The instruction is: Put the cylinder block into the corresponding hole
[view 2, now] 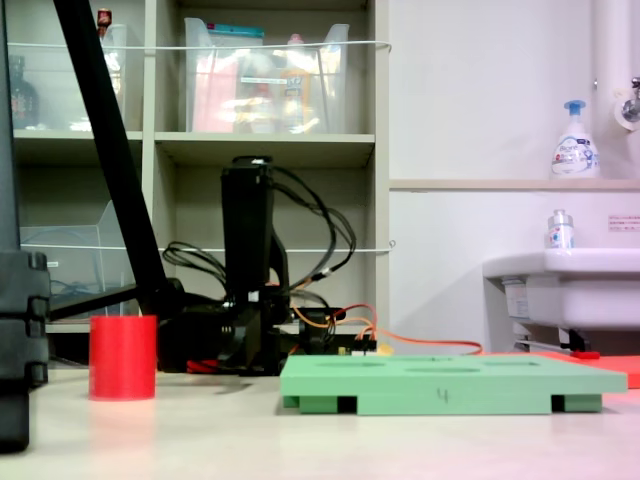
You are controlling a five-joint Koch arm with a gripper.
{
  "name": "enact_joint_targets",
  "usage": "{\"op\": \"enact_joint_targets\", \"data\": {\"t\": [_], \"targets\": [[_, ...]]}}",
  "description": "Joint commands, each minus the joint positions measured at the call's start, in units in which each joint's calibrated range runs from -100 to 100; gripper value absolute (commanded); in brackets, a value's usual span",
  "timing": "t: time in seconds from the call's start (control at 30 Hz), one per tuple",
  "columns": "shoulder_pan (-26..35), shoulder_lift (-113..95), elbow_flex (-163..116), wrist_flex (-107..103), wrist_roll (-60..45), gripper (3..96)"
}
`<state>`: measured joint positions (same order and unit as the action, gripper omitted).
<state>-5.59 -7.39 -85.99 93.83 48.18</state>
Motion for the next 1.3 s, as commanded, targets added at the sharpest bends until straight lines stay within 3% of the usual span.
{"op": "enact_joint_targets", "data": {"t": [0.03, 0.9, 0.97, 1.13, 1.3], "targets": [[-0.73, 4.59, 4.93, 6.17, 0.34, 94.8], [-6.59, 18.70, 29.76, 6.17, 2.05, 86.1], [-6.59, 19.40, 30.15, 6.17, 2.10, 81.9], [-6.54, 19.54, 29.96, 6.17, 2.10, 55.8], [-6.01, 19.40, 29.76, 6.17, 2.10, 46.5]]}}
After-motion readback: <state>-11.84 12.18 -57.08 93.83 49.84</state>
